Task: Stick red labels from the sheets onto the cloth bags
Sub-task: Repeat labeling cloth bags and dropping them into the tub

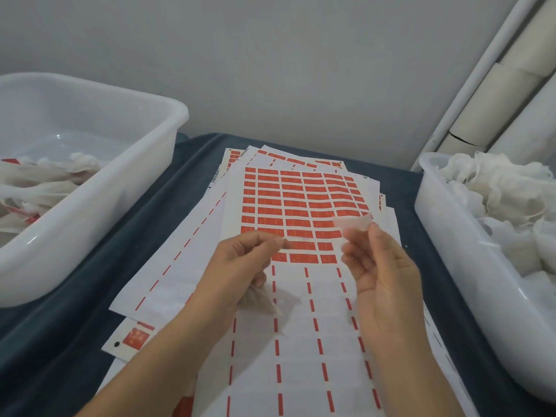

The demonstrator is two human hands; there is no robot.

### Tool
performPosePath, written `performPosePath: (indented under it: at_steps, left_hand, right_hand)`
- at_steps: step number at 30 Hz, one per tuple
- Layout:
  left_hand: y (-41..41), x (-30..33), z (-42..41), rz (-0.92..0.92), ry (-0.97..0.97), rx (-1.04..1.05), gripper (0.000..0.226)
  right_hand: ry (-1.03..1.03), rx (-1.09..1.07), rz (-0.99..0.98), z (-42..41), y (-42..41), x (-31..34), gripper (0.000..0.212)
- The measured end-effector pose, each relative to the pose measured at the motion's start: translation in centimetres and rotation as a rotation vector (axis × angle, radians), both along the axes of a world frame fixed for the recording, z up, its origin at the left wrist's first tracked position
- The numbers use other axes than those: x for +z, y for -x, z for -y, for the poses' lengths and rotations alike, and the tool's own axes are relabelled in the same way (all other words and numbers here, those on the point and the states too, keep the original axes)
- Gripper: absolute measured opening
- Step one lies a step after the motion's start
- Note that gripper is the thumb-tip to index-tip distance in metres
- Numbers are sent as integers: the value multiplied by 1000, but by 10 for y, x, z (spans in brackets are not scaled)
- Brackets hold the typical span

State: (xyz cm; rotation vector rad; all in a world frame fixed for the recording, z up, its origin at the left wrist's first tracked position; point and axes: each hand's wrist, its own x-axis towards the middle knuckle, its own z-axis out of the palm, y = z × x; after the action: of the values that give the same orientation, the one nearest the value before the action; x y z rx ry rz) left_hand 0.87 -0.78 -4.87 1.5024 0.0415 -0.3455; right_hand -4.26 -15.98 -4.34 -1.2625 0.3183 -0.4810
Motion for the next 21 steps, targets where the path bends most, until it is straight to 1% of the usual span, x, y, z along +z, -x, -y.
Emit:
performPosePath:
  at_steps: [2, 4, 7, 9, 10, 11, 13, 14, 17, 19, 21]
  left_hand:
    - [0, 0, 0, 24, -7, 16, 17]
    - [-1, 1, -1, 32, -13, 32, 13]
    - [-1, 2, -1, 37, -18, 42, 9]
    - [-1, 2, -1, 59, -39, 46, 9]
    - [0, 3, 0, 73, -53, 48, 10]
    - [0, 4, 0, 87, -64, 51, 10]
    - [-1, 4, 1, 107, -72, 51, 10]
    - [0, 4, 1, 115, -73, 50, 11]
    - [0, 2, 1, 150, -99, 48, 12]
    - [1, 0, 1, 189, -127, 37, 12]
    - [2, -1, 2, 242, -174, 17, 14]
  right_hand:
    - [132, 16, 21, -3, 0, 0, 16]
    - [209, 37, 33, -6, 1, 0, 20]
    - [256, 69, 19, -8, 2, 0, 21]
    - [284, 24, -27, -8, 2, -1, 19]
    - [284, 1, -49, -8, 1, -1, 22]
    - [278, -3, -72, -7, 0, -1, 32]
    - [244, 36, -128, -5, -1, 0, 47]
    - [212, 61, -154, -5, -2, 0, 47]
    - [34, 159, -177, -5, -2, -1, 34]
    - [-90, 257, -189, -7, -2, -2, 34]
    - [-151, 347, -211, -7, -1, -2, 30]
